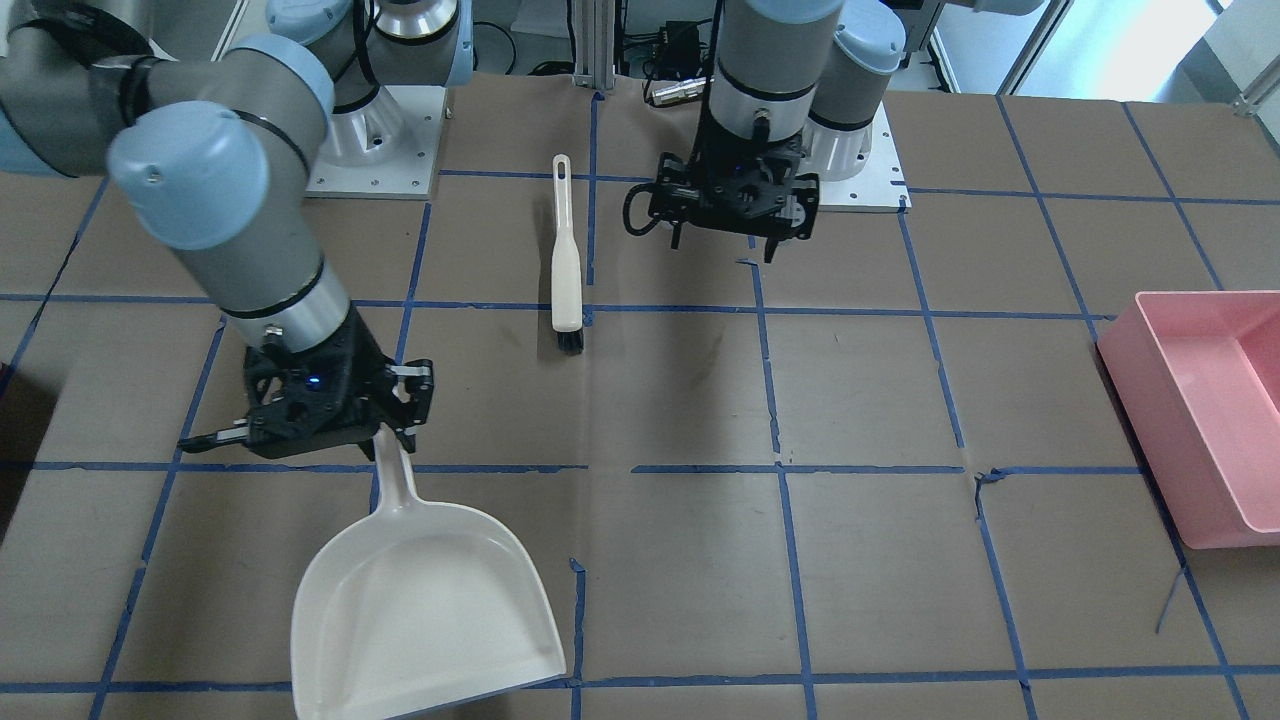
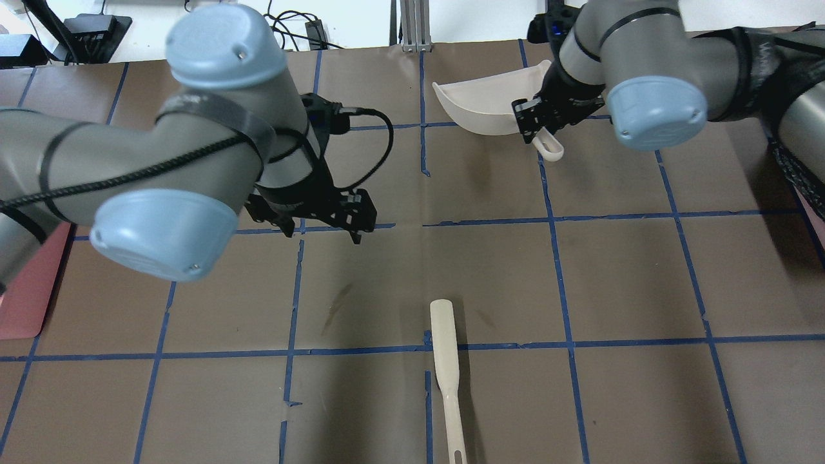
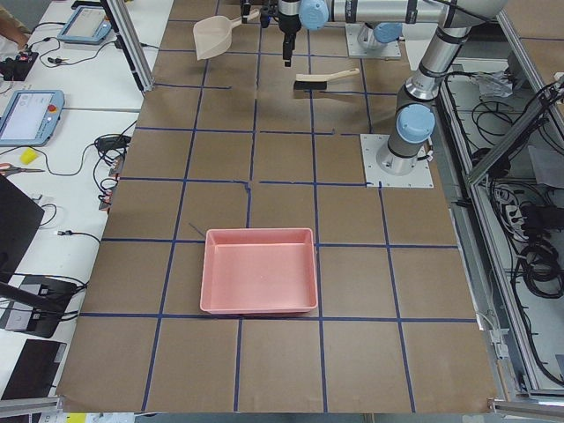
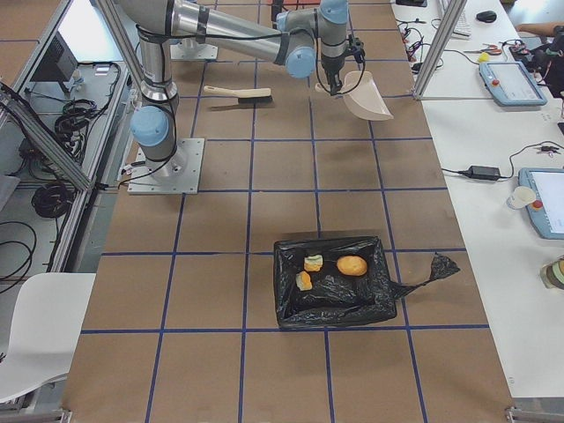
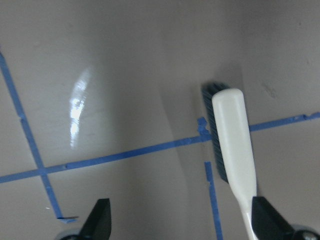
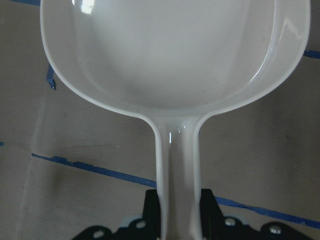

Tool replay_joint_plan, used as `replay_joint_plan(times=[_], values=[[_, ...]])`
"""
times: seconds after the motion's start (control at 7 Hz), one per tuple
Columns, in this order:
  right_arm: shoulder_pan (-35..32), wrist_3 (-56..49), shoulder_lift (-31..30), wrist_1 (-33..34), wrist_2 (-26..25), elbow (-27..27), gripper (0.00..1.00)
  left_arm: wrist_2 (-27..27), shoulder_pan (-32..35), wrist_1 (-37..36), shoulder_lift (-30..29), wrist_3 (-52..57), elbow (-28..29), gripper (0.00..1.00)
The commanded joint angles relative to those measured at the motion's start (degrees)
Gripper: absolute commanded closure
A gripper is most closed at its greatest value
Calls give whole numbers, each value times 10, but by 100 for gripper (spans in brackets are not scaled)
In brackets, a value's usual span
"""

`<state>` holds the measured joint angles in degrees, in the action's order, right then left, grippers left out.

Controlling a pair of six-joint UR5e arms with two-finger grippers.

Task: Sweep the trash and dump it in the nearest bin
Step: 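Lower the brush onto the table and open the left gripper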

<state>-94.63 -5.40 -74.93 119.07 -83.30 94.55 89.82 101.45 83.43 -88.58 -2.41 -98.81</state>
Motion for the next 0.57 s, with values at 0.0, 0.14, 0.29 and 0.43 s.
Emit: replay_joint_plan(times=[0.0,0.14,0.29,0.43], values=[[-93,97,42,47,-47,0,100,11,-103,42,9,116,59,0],[-127,133,62,64,-53,-1,100,12,-129,45,29,122,60,0],[-146,171,79,79,-74,-1,100,13,-142,67,50,122,59,0],[-154,186,86,79,-83,-1,100,12,-146,69,53,122,51,0]])
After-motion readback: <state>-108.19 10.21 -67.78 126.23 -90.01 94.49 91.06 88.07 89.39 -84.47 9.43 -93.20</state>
